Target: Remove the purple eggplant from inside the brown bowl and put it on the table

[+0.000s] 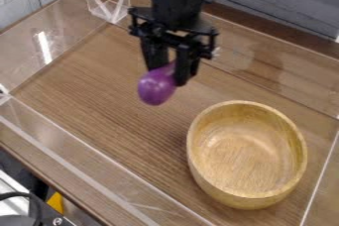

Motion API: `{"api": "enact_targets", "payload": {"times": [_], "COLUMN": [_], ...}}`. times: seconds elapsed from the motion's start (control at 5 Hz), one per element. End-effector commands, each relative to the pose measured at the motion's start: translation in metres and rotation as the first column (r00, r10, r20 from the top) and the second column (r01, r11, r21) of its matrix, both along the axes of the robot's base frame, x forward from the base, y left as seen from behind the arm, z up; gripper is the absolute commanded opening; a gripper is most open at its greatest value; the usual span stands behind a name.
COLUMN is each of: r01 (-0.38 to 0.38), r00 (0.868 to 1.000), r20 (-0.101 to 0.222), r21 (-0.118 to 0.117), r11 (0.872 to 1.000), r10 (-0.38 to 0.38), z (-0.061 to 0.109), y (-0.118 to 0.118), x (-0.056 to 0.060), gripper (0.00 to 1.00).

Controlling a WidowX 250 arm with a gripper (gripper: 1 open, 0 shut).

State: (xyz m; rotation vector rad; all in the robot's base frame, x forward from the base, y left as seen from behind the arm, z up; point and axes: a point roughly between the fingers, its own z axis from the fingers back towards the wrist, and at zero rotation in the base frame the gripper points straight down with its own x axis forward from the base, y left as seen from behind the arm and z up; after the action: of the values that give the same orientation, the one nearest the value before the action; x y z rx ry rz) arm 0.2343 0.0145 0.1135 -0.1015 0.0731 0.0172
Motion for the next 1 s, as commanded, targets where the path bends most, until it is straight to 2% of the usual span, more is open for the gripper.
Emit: {"api": "enact_targets", "payload": {"times": [0.0,0.2,0.6,0.8], "r01": [0.061,0.093,0.097,0.121], "r00": [0.998,0.995,0.995,0.993], "r20": [0.029,0.022,0.009,0.005], "r21": [0.014,0.016,0.021,0.030], "r11": [0.998,0.996,0.995,0.992], "r10": [-0.061,-0.093,-0.097,-0.121], "z": [0.000,-0.008,-0.037,-0.041], "y": [0.019,0.034,0.027,0.017], "x": [-0.001,-0.004,0.004,0.004], "gripper": [0.00,0.00,0.00,0.00]}}
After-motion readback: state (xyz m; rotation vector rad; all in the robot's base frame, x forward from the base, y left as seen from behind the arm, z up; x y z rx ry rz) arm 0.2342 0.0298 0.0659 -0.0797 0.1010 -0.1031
